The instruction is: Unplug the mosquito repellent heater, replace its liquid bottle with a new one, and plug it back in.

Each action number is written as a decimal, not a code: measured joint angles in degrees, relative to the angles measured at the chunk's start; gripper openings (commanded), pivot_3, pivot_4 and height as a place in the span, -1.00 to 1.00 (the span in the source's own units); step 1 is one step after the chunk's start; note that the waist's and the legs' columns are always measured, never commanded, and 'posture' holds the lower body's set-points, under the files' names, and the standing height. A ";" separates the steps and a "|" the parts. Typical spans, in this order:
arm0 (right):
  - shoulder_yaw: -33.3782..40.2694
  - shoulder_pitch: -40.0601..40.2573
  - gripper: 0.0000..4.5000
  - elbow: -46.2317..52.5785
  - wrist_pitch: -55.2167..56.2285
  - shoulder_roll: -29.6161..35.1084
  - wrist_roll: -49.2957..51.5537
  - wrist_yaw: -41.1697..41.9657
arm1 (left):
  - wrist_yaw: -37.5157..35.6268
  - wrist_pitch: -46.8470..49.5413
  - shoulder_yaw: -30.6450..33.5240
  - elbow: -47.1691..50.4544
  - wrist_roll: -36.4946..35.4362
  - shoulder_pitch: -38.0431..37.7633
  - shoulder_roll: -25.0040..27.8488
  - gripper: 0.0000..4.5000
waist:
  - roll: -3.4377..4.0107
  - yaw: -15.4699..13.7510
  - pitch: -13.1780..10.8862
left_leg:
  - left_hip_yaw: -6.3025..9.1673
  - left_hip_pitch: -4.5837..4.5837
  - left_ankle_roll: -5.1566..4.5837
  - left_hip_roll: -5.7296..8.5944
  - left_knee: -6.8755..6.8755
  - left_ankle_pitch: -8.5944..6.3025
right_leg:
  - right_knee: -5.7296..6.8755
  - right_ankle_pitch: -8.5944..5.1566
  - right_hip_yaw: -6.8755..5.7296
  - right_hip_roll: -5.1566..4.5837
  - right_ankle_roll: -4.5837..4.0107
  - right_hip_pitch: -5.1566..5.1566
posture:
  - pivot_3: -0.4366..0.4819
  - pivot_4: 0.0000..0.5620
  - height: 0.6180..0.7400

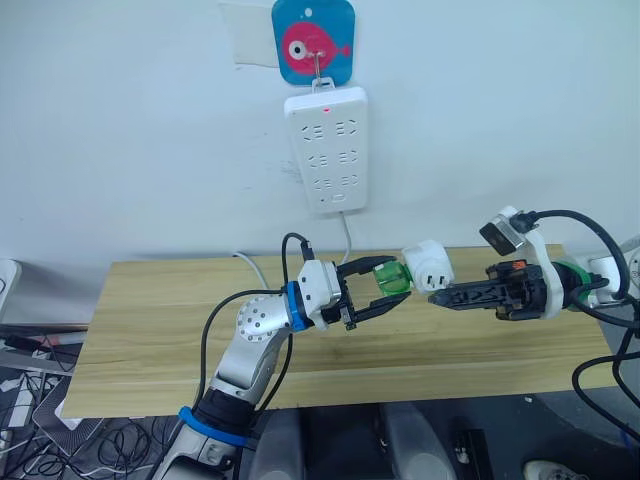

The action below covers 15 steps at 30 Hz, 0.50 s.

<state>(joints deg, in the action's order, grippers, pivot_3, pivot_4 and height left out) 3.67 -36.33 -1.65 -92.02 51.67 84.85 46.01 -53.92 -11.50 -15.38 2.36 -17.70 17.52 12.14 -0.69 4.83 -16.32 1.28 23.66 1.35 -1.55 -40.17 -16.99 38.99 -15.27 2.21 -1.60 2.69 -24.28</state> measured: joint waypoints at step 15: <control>-2.95 -13.43 -0.99 -4.07 5.96 -7.63 -2.00 -14.19 | -3.04 -0.12 -1.88 -0.28 1.10 -0.72 1.32 0.00 | 0.00 0.13 0.00 | 0.01 0.02 0.00 -0.03 0.00 0.00 | -0.03 0.00 -0.01 0.00 0.00 -0.02 | -0.40 -0.10 1.00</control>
<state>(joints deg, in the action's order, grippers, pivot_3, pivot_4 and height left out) 0.72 -49.76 -5.72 -86.06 44.04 82.85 31.82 -56.97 -11.62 -17.26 2.08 -16.60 16.80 13.45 -0.68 4.96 -16.32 1.29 23.68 1.35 -1.58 -40.17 -16.99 38.96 -15.27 2.19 -1.60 2.69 -24.30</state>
